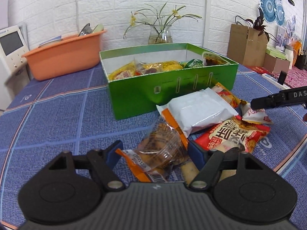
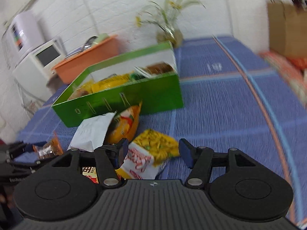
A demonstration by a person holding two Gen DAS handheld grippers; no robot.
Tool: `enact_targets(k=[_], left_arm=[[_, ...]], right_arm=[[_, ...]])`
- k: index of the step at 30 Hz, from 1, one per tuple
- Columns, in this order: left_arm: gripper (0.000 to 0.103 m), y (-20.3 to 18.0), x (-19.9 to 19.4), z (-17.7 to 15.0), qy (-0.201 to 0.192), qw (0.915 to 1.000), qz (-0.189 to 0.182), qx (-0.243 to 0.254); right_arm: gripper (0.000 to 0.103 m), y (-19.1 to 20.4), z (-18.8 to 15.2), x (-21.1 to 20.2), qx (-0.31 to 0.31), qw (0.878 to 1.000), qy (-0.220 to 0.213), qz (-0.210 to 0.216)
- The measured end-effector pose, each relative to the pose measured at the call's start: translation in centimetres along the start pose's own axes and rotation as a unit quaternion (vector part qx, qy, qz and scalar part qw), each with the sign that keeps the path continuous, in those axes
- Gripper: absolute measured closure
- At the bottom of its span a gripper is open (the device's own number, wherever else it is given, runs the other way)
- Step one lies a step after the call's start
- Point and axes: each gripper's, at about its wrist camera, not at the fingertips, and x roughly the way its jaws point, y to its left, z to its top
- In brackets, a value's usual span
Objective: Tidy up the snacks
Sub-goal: 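Grasp the clear orange-edged pastry with the left gripper while the right grasps the yellow chip bag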
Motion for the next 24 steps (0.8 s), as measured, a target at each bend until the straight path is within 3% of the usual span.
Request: enact_targets(k=[3,10,13,15,17,19,24], left_arm=[[0.029,0.0,0.1,0.0,-0.002,0.9999,-0.012,0.01],[0.029,0.5,-0.4,0.3,0.0,0.9992,-0.019,0.036],[0.023,1.0,-0.9,0.5,-0.006,0.9979,-0.03,0.056],[0.015,1.0,-0.5,0.7,0.009,0.9952,-0.053,0.082],[0.004,0.8,-0.1,0.7,0.009,0.993,-0.052,0.106],[0.004,0.9,0.1,0.9,0.006,0.992,-0.049,0.116],[0.004,1.2,0.9,1.2,0.017,0.9917,-0.059,0.113]], right_arm=[[0.0,0.1,-0.1,0.2,0.025,1.0,-0.007,-0.009],[0.0,1.4,-0.6,-0.9,-0.003,0.998,-0.027,-0.063],[0.0,1.8,-1.0,-0.9,-0.006,0.996,-0.024,-0.083],[0.0,2.0,-1.1,-0.4,-0.008,0.997,-0.012,-0.077],[0.0,2.4,-1.2,0.3,-0.002,0.998,0.001,-0.068],[0.0,2.7,-1.0,1.0,0.009,0.998,0.013,-0.065],[0.0,3.8,-0.8,2.3,-0.03,0.996,0.003,-0.081]])
